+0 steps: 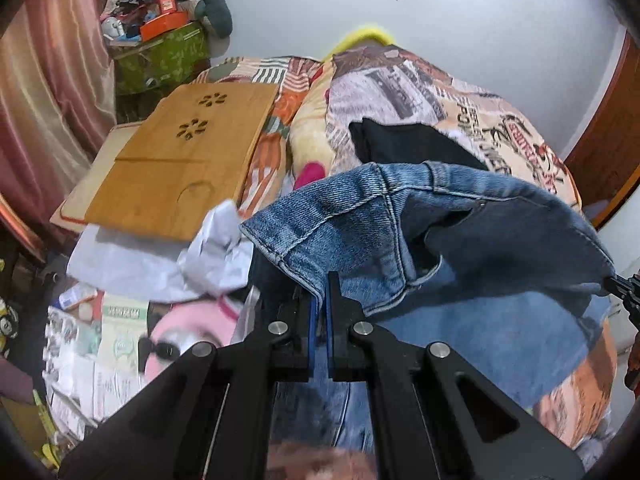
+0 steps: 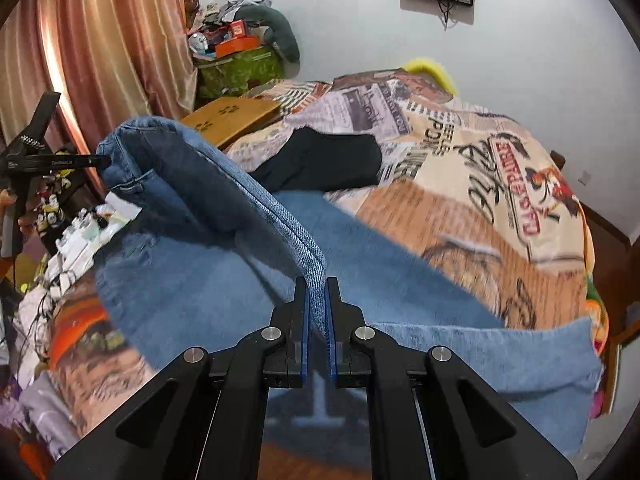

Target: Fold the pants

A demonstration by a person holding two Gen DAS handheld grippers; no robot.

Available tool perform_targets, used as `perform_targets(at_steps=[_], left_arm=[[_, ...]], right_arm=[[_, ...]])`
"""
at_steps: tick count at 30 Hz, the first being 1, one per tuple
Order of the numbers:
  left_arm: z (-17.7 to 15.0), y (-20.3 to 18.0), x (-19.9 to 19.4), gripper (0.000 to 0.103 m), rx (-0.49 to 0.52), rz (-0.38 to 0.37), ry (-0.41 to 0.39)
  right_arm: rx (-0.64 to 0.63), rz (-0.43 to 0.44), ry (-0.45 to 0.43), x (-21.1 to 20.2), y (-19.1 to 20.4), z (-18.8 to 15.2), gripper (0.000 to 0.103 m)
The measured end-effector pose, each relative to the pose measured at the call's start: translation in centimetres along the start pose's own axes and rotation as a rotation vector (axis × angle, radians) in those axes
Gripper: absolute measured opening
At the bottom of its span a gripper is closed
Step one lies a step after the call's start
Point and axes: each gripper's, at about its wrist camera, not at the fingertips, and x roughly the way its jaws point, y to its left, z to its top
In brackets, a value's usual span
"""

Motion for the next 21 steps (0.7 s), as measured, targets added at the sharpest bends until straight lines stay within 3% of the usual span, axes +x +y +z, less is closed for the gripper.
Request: perform_targets(at_steps=[12, 16, 21], left_arm=[[-10.0, 1.6, 2.8, 0.006, -0.076, -0.004, 0.185], [-11.5, 0.8, 3.4, 0.006, -0.040, 0.032, 0.234], [-11.6, -0.1, 1.5, 0.006, -0.004, 0.032, 0.222]], right_arm=[[0.109, 0.027, 0.058, 0.9, 1.9, -5.6, 0.006], [0.123, 0.023, 0.063, 0.8, 2.4, -6.2, 0.011], [0.150, 0.041, 0.059, -0.8, 2.2, -6.4, 0.012]])
